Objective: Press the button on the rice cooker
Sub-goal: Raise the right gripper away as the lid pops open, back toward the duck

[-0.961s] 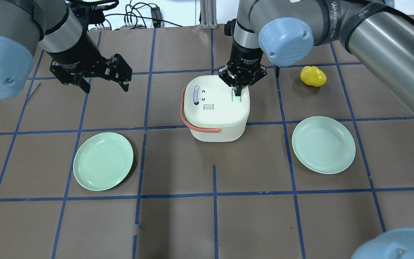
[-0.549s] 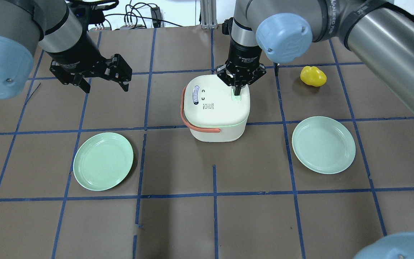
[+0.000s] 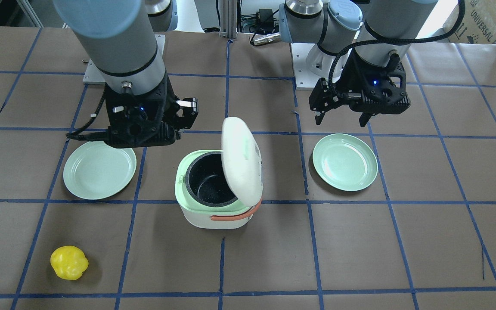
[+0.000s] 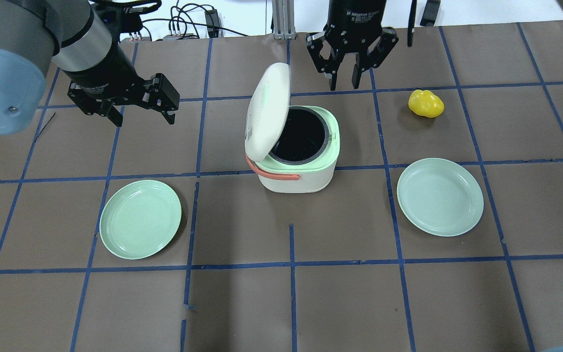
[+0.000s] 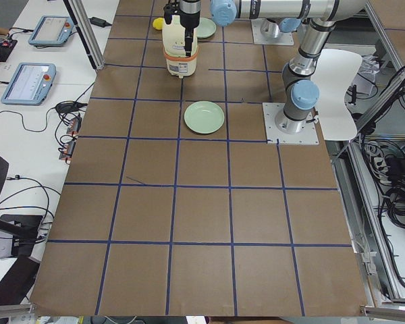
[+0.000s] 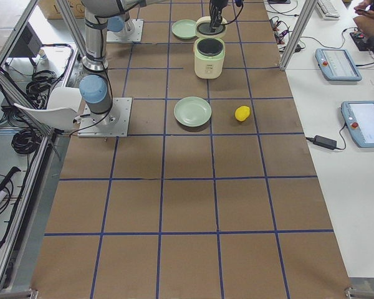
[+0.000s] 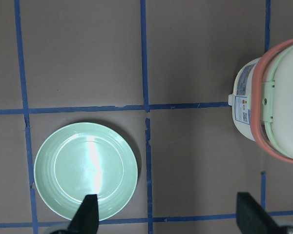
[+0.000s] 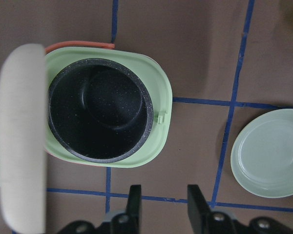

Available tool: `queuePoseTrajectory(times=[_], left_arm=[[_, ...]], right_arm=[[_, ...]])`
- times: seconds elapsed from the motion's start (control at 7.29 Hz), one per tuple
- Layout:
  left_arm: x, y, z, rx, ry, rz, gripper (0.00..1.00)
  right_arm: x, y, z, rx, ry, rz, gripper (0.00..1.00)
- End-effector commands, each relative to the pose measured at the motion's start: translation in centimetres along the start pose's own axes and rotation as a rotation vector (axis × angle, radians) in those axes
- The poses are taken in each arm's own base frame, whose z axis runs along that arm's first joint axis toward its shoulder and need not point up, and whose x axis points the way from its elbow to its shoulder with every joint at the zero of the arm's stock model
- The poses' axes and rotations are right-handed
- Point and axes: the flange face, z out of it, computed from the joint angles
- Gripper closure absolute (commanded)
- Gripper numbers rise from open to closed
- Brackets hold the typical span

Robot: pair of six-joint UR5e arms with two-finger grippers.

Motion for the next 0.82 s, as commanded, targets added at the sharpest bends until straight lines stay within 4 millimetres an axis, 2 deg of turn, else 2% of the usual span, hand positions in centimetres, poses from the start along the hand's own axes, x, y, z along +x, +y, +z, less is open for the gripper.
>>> queuePoseTrajectory(times=[0.0,0.27,0.41,0.69], left_arm=[[0.0,0.0,0.0,0.000,0.000,0.000,0.00],[0.0,0.0,0.0,0.000,0.000,0.000,0.00],[0.0,0.0,0.0,0.000,0.000,0.000,0.00],[0.0,0.0,0.0,0.000,0.000,0.000,0.00]], right_arm=[[3.4,-0.3,-3.7,0.064,0.011,0.047,0.00],[6.6,-0.6,-3.4,0.045,0.012,0.086,0.00],[7.7,-0.5,-2.4,0.021,0.017,0.067,0.00],[11.1,2.4,0.1,-0.034,0.026,0.040,0.00]])
